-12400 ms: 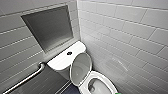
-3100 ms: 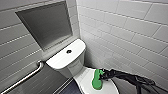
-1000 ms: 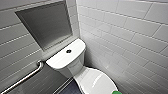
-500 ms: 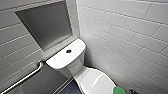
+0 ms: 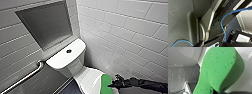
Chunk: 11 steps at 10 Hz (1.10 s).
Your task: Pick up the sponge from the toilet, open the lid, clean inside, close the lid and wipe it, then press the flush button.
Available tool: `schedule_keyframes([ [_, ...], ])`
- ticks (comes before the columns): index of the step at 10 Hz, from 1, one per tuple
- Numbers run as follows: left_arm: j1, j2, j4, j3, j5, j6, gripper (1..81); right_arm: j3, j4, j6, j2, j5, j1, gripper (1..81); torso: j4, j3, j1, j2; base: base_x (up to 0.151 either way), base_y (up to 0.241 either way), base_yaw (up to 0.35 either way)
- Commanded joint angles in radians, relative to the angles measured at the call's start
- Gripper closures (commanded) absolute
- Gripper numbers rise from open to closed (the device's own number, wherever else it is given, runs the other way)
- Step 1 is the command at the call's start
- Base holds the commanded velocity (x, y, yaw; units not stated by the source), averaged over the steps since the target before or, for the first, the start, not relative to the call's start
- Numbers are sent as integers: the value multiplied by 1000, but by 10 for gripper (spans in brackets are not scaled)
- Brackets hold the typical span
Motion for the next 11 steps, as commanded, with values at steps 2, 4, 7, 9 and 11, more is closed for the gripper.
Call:
schedule_keyframes([
  [2,7,-15,7,23,70,4,10,-240,-96,99,240,-210,216,811,0,0,0,0,0,0,0],
  [4,7,-18,7,23,70,4,10,-312,-130,121,347,-231,228,811,0,0,0,0,0,0,0],
  [7,7,-18,5,22,70,4,10,-435,-151,248,468,-187,213,811,0,0,0,0,0,0,0],
  [9,7,-21,4,23,70,4,10,-486,-174,303,527,-138,205,811,0,0,0,0,0,0,0],
  [11,10,-23,2,25,70,4,10,-619,-197,302,595,-101,149,811,0,0,0,0,0,0,0],
])
